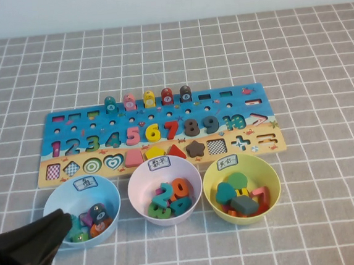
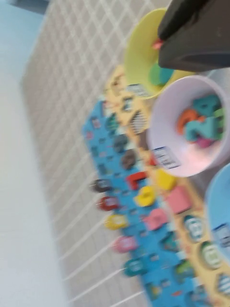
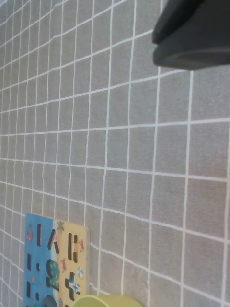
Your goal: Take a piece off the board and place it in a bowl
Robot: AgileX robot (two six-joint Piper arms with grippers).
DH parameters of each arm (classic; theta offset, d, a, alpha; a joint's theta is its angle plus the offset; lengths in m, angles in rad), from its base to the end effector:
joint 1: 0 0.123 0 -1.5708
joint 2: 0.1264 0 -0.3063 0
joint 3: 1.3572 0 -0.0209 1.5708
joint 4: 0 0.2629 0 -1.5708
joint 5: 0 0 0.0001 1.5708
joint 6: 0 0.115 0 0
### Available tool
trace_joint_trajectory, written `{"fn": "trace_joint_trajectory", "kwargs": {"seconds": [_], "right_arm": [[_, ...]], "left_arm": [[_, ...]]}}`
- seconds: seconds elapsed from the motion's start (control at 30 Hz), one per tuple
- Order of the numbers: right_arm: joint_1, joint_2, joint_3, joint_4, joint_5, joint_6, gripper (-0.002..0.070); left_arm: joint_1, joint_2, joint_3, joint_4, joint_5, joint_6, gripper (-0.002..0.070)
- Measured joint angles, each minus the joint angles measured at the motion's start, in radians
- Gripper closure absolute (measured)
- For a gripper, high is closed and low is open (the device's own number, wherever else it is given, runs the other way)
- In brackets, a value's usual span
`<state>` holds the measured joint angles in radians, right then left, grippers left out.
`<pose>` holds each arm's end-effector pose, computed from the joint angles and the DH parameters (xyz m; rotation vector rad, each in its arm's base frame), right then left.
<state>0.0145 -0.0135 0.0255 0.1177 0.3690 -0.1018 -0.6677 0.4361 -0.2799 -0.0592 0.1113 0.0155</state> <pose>0.0662 0.0058 0.1650 -0.0354 1.8620 0.0551 0.0920 -0.0735 0.2684 0.5514 1.6927 -0.5225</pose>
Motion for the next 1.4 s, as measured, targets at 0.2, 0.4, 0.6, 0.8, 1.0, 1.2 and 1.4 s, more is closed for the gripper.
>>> {"fn": "trace_joint_trajectory", "kwargs": {"seconds": [0.2, 0.4, 0.6, 0.8, 1.0, 1.2, 1.4], "right_arm": [[0.0, 0.0, 0.0, 0.0, 0.0, 0.0, 0.0694], [0.0, 0.0, 0.0, 0.0, 0.0, 0.0, 0.0694], [0.0, 0.0, 0.0, 0.0, 0.0, 0.0, 0.0694], [0.0, 0.0, 0.0, 0.0, 0.0, 0.0, 0.0694], [0.0, 0.0, 0.0, 0.0, 0.0, 0.0, 0.0694], [0.0, 0.0, 0.0, 0.0, 0.0, 0.0, 0.0694], [0.0, 0.0, 0.0, 0.0, 0.0, 0.0, 0.0694]], "left_arm": [[0.048, -0.157, 0.124, 0.0, -0.22, 0.103, 0.0675], [0.265, -0.281, 0.147, 0.0, -0.202, 0.086, 0.0675], [0.331, -0.363, 0.242, 0.0, -0.15, 0.065, 0.0675], [0.33, -0.432, 0.305, 0.004, -0.06, 0.063, 0.0675], [0.33, -0.446, 0.305, 0.027, 0.136, 0.063, 0.0675], [0.33, -0.446, 0.305, 0.029, 0.255, 0.063, 0.0675], [0.33, -0.446, 0.305, 0.029, 0.257, 0.063, 0.0675]]}}
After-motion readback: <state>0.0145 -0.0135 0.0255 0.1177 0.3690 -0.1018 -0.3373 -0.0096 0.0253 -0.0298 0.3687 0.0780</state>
